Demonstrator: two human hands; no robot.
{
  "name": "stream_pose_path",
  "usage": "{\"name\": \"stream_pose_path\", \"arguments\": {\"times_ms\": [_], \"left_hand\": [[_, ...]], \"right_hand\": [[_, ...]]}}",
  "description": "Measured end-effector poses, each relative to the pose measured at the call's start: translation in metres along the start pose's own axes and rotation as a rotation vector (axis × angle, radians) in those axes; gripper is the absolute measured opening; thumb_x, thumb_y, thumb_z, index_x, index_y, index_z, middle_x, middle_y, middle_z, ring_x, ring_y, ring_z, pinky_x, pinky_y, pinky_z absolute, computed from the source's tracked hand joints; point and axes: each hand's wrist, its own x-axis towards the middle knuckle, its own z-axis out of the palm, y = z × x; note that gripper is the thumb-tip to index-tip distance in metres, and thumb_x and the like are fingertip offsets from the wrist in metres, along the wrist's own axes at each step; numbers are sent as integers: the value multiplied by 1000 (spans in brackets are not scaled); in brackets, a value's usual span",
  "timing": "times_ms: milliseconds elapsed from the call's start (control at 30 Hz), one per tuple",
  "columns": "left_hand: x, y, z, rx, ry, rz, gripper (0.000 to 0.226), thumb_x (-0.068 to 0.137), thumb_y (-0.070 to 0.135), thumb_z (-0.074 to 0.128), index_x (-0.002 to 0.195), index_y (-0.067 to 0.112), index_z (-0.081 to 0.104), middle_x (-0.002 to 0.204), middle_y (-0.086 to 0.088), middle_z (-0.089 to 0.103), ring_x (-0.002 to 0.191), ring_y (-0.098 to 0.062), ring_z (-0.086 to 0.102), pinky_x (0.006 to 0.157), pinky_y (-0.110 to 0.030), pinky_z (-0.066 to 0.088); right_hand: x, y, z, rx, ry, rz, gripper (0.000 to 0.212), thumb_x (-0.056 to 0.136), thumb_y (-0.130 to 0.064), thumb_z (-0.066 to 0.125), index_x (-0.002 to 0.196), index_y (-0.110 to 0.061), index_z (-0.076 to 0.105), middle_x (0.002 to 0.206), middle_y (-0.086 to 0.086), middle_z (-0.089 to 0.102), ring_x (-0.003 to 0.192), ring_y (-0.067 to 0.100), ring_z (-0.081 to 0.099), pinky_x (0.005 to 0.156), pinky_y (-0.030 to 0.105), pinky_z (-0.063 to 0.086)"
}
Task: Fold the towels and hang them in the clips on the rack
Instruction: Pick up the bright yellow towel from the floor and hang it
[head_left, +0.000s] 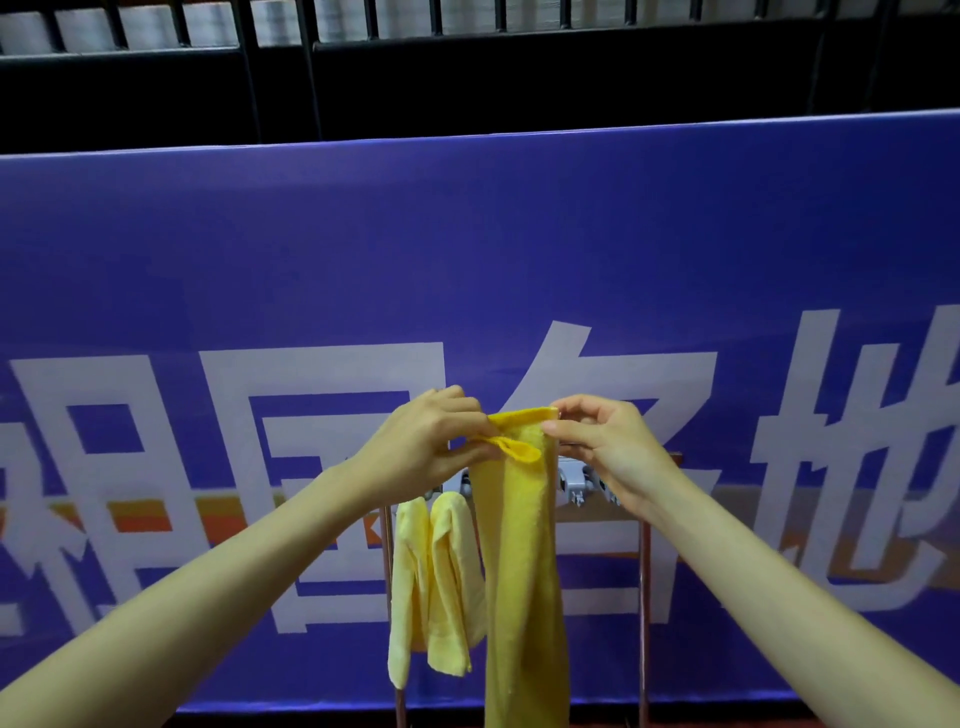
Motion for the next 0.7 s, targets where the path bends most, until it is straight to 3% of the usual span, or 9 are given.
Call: {"name": "stream_pose_path", "arguments": {"times_ms": [167,300,467,700], "left_hand": [[3,8,8,-170,92,-269,35,85,52,56,84,18,64,74,8,55,72,-11,53,62,-28,47],[5,16,8,-266,126,-364,33,81,49,56,78,16,62,69,7,56,69,-13,54,61,-31,49],[6,17,13,-176,120,-409,32,84,45,62,78,14,63,67,3,56,67,-16,54,61,-42,51],[13,26,9,-11,126,-404,29,87,42,62,77,15,61,65,7,50,64,-11,49,62,-39,50]], "right_hand": [[-6,-1,7,-3,-17,-25,8,85,-8,67,91,-12,70,87,7,73,86,22,70,80,33,56],[-10,-2,6,34,-33,-15,10,84,-6,66,92,-12,70,88,8,73,88,22,70,79,33,56],[-14,-1,8,28,-62,-5,11,87,-5,63,95,-8,70,91,10,72,90,25,70,80,33,56],[-16,-3,9,49,-80,-26,11,86,-11,65,96,-9,69,93,13,71,90,24,68,84,34,56]]}}
